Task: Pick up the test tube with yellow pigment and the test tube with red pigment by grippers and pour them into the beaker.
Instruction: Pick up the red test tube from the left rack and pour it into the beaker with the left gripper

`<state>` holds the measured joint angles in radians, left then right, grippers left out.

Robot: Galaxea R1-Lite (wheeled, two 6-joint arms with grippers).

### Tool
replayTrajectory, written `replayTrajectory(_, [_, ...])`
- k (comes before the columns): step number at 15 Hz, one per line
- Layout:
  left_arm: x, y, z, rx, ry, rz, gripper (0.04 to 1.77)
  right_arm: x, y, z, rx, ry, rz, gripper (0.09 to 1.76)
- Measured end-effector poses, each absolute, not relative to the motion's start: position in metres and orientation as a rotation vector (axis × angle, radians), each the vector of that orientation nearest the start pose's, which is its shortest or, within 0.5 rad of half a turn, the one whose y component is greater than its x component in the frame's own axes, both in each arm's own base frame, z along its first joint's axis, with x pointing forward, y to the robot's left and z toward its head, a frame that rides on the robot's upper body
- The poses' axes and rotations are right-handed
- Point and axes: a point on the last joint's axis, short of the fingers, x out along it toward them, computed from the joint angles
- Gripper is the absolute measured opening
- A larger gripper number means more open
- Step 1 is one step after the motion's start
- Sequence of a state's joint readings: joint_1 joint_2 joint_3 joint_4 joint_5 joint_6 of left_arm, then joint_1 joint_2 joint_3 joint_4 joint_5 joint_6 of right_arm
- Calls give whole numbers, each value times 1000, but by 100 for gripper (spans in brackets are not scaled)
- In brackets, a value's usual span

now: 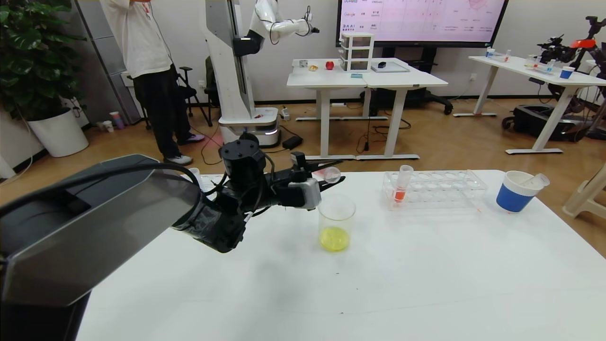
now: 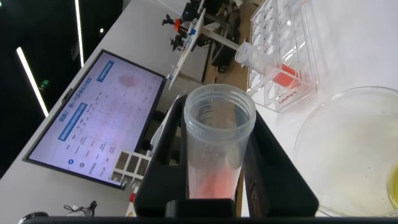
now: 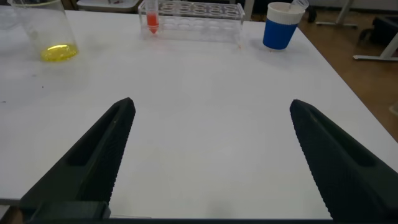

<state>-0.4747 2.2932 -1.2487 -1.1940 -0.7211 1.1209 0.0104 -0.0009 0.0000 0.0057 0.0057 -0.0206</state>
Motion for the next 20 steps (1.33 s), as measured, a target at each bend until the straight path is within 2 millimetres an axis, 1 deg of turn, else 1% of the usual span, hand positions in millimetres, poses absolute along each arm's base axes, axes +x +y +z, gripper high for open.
replayTrajectory(3, [395, -221, 123, 1084, -864, -956, 50, -23, 0, 75, -21, 5, 16, 174])
replayTrajectory(6, [398, -225, 119, 1135, -898, -950, 50, -23, 0, 75, -21, 5, 16, 174])
replayTrajectory(11, [404, -228, 114, 1259, -937, -934, 50, -23, 0, 75, -21, 5, 16, 174])
replayTrajectory(20, [408, -224, 110, 1387, -969, -891, 50, -23, 0, 75, -21, 5, 16, 174])
